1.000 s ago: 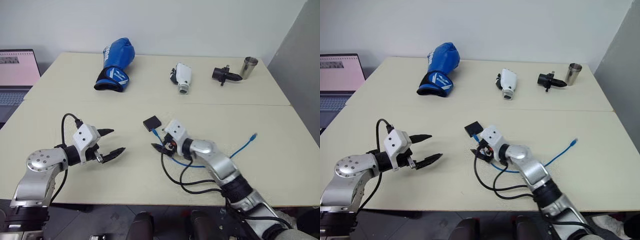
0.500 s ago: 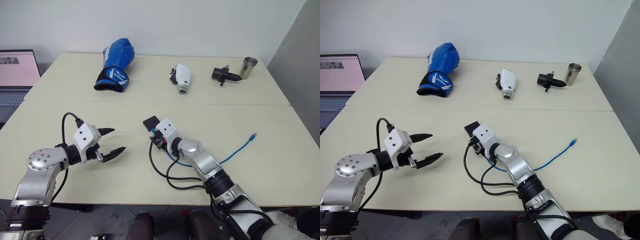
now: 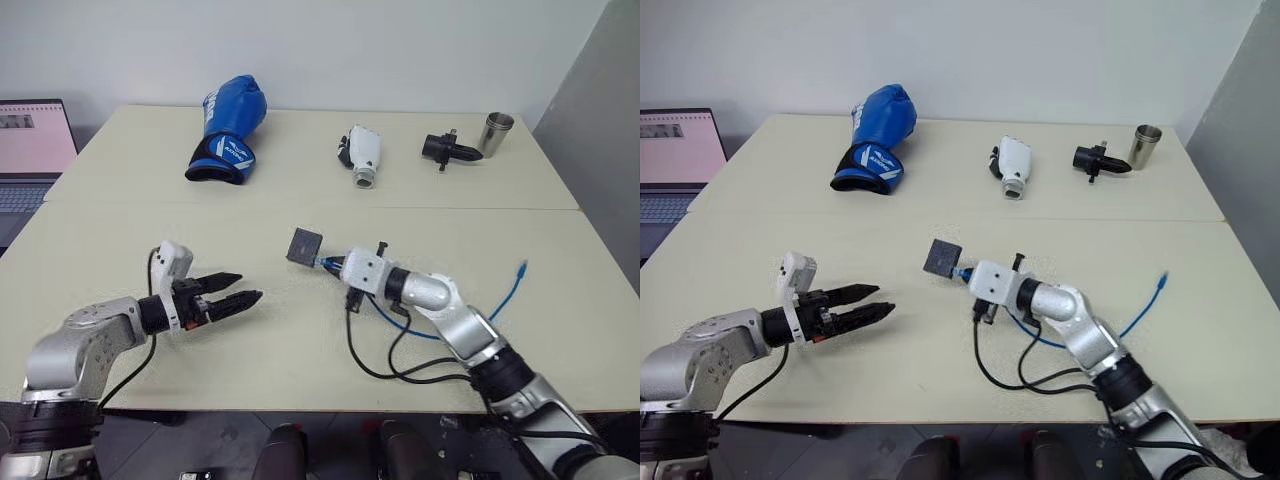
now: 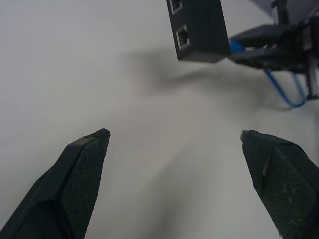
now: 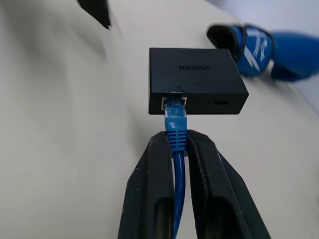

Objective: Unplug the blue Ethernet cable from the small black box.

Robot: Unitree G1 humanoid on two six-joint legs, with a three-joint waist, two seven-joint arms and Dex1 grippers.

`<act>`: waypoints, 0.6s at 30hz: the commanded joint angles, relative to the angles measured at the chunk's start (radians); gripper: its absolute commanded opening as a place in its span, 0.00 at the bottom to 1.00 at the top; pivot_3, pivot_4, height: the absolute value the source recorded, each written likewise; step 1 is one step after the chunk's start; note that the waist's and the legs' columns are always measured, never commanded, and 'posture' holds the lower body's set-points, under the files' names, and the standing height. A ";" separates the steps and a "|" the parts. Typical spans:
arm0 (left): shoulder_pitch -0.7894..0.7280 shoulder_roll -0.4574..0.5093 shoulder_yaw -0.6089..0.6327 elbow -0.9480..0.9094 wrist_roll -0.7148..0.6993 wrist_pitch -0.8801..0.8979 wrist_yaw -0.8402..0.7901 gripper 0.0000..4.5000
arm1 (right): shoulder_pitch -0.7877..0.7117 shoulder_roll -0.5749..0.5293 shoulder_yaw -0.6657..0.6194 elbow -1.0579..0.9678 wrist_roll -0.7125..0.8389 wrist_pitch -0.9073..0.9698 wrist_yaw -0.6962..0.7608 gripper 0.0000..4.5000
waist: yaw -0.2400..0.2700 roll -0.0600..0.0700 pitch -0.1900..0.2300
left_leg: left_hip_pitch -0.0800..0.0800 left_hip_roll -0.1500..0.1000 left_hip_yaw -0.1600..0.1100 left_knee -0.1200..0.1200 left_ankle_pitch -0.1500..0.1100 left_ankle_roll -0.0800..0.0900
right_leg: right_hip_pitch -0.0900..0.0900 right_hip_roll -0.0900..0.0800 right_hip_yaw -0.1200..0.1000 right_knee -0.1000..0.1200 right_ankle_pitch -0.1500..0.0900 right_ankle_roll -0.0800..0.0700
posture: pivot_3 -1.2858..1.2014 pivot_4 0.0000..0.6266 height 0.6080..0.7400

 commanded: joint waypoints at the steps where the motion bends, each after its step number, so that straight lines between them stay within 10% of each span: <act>1: -0.056 -0.002 0.032 -0.039 -0.122 0.133 0.003 1.00 | -0.015 -0.022 -0.007 -0.041 0.046 -0.144 0.096 0.03 | 0.000 0.000 0.000 | 0.001 0.000 0.000 0.000 0.000 0.000 | 0.001 0.000 0.000 0.000 0.000 0.000 | 0.52 0.24 1.00; 18: -0.150 -0.070 0.073 -0.038 -0.322 0.296 0.097 1.00 | -0.082 0.021 -0.062 -0.007 0.105 -0.287 0.182 0.03 | 0.003 0.000 0.000 | 0.001 0.000 0.000 0.001 0.000 0.000 | 0.001 -0.001 0.000 0.000 0.000 0.000 | 0.52 0.24 1.00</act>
